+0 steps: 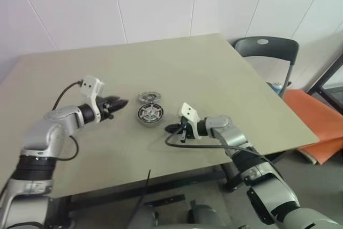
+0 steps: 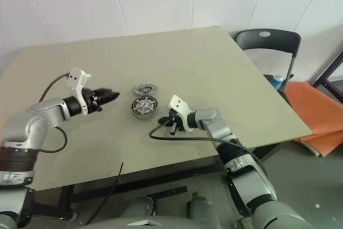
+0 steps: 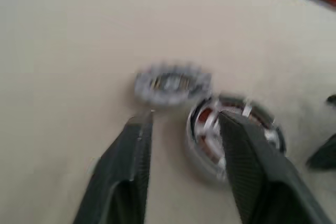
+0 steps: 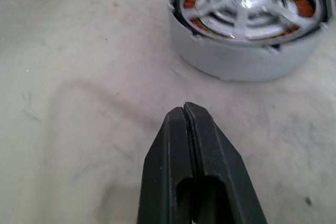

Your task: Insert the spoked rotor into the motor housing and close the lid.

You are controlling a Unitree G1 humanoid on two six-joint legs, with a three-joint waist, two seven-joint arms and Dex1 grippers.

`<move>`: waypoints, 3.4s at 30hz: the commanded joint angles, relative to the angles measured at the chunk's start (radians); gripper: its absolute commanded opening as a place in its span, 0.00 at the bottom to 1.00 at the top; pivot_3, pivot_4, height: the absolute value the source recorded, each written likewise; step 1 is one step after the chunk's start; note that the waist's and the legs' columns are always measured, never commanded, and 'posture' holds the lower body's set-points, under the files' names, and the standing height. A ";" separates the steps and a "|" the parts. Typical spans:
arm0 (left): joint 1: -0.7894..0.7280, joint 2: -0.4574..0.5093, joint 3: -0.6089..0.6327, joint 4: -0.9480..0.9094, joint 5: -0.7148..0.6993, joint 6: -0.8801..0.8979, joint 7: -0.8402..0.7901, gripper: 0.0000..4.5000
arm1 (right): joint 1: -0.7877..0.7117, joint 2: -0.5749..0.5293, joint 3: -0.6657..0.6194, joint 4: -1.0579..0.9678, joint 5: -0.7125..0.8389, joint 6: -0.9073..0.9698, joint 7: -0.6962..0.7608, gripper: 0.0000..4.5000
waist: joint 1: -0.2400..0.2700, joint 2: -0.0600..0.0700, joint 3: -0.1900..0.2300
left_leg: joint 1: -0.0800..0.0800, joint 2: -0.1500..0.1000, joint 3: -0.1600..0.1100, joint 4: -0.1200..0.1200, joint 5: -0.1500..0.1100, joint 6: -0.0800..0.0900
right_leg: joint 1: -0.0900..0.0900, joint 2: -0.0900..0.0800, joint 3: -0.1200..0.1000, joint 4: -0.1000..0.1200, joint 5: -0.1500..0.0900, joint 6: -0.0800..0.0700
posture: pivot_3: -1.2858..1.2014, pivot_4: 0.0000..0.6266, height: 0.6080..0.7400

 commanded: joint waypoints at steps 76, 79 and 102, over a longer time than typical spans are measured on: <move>0.544 -0.176 0.140 -0.174 0.167 -0.424 -0.150 0.00 | -0.679 0.157 0.360 0.662 -0.590 -0.643 -0.093 0.97 | -0.036 0.002 -0.001 | 0.004 0.000 0.000 0.004 -0.001 0.003 | 0.000 0.003 0.002 0.006 0.005 0.001 | 0.52 0.00 1.00; 0.543 -0.180 0.137 -0.175 0.168 -0.424 -0.142 0.00 | -0.674 0.161 0.354 0.665 -0.586 -0.641 -0.087 0.93 | -0.035 0.002 -0.001 | 0.004 0.000 0.000 0.004 -0.001 0.003 | 0.000 0.003 0.002 0.006 0.005 0.001 | 0.52 0.00 1.00; 0.576 -0.254 0.155 -0.128 0.181 -0.488 -0.070 0.00 | -0.514 0.136 0.257 0.411 -0.470 -0.484 0.159 0.16 | -0.034 0.004 -0.002 | 0.020 0.002 0.000 0.004 -0.001 0.004 | 0.016 0.003 0.003 0.006 0.005 0.001 | 0.52 0.00 1.00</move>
